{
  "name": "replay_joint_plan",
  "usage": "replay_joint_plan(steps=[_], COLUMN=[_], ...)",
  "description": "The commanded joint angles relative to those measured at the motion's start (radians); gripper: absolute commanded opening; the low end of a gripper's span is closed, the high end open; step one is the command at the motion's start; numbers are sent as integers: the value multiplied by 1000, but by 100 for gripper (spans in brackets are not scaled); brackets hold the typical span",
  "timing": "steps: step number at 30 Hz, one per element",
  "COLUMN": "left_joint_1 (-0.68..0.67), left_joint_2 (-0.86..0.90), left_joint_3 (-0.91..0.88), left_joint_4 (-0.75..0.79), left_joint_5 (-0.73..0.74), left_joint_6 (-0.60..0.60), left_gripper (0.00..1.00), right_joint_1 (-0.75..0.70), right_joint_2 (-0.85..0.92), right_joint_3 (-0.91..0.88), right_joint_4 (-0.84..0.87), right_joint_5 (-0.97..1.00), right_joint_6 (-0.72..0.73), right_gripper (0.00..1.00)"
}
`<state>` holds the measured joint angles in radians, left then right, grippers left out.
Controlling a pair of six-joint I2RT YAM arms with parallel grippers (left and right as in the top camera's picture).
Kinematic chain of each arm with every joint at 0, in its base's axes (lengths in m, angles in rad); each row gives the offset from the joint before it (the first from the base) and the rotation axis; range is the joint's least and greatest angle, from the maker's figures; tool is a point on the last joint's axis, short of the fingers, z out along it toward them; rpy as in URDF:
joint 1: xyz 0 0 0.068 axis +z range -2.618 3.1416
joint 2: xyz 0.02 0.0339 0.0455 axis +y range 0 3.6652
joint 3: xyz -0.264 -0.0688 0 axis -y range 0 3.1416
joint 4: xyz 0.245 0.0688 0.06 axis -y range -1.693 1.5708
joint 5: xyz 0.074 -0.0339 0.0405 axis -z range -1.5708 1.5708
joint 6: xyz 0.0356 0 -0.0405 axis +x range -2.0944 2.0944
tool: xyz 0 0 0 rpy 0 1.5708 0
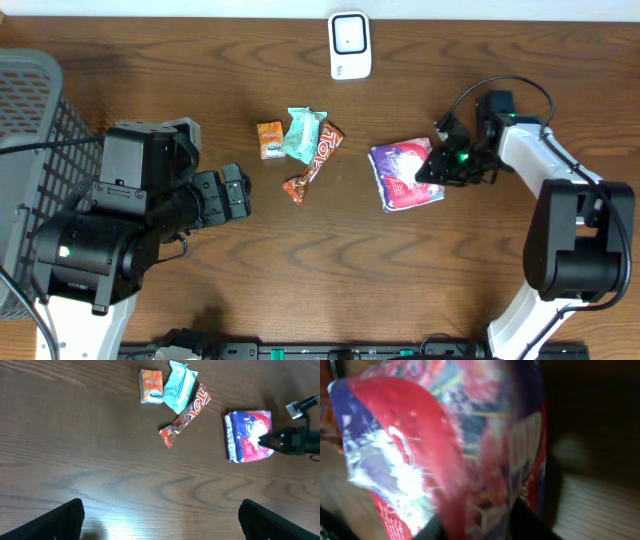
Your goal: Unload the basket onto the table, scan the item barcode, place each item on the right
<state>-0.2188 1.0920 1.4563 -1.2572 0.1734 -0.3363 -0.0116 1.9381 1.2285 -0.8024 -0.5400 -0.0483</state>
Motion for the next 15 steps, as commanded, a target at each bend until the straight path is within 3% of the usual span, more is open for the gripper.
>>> replay_joint_plan(steps=[1,7,15], left_joint_1=[0,0,0], left_joint_2=[0,0,0], left_joint_3=[3,3,3], left_joint_4=[-3,-3,-3], left_joint_5=[-6,-6,-6], left_joint_6=[10,10,10], left_gripper=[98,98,98], right_joint_1=[35,61,82], right_joint_2=[14,14,14], right_joint_3=[-4,68,238], right_joint_4=[13,26,69], right_joint_5=[-52,-212,-229], right_joint_6=[90,202,422], right_gripper=[1,1,1])
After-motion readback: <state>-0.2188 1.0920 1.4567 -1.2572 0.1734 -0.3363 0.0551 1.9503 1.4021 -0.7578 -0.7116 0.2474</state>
